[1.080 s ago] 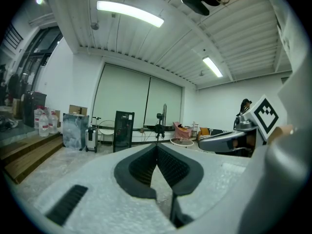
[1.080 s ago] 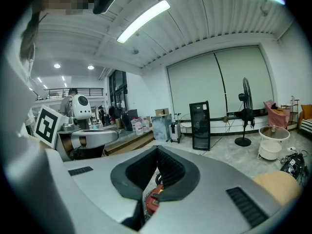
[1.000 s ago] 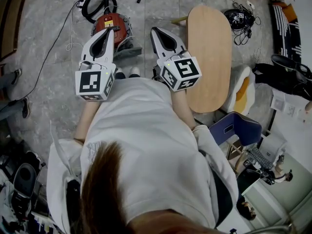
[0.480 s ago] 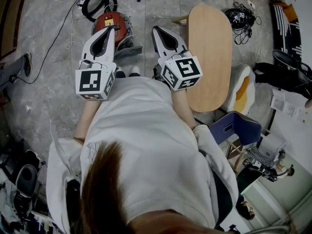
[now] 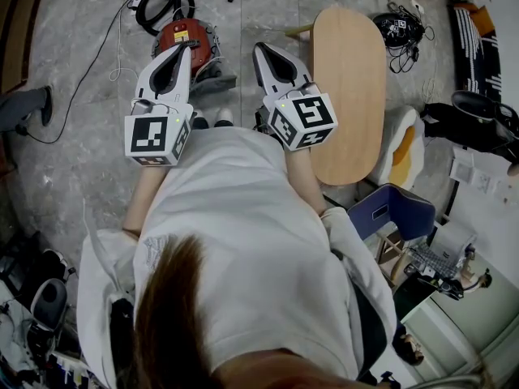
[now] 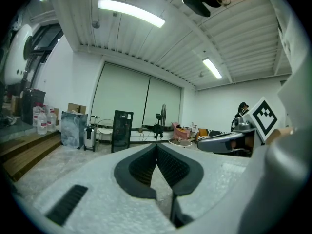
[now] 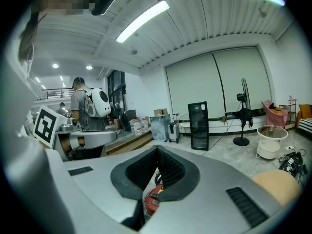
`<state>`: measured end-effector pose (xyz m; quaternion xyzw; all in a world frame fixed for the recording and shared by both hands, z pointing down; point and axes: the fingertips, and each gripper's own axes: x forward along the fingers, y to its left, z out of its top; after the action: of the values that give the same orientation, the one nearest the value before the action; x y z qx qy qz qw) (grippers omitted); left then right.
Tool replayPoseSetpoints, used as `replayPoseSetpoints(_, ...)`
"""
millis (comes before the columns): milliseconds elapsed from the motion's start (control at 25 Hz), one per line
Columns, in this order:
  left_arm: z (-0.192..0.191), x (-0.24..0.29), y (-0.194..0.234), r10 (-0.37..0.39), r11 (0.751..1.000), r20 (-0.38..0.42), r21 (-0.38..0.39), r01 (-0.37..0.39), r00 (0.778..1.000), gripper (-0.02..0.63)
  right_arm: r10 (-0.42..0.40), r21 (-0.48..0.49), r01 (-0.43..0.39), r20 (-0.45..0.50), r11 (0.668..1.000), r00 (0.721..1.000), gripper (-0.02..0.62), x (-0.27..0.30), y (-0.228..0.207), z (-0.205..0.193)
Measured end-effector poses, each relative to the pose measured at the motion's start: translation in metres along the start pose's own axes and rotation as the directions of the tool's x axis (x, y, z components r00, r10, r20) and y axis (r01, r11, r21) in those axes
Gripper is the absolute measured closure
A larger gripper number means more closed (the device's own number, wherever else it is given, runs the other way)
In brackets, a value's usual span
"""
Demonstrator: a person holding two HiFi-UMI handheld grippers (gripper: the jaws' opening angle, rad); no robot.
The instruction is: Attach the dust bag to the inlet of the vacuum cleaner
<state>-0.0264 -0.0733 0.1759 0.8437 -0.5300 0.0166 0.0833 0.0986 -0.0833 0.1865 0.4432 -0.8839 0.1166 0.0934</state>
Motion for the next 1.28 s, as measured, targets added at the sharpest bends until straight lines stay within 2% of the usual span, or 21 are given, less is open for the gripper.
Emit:
replayPoseSetpoints(880,-0.001,-0.001,0.002,-0.011,1.000,-0.008,-0.008,0.011,1.000,0.589,-0.006,-0.007,0.006,-0.007,1.000,1.000,0.594,0.001,0.003,0.001)
replayPoseSetpoints(1280,-0.002,-0.004,0.019,-0.008,1.000,-0.021,-0.001,0.008,1.000,0.589,-0.015,-0.009,0.015,-0.003,1.000,1.000,0.594,0.011,0.009,0.004)
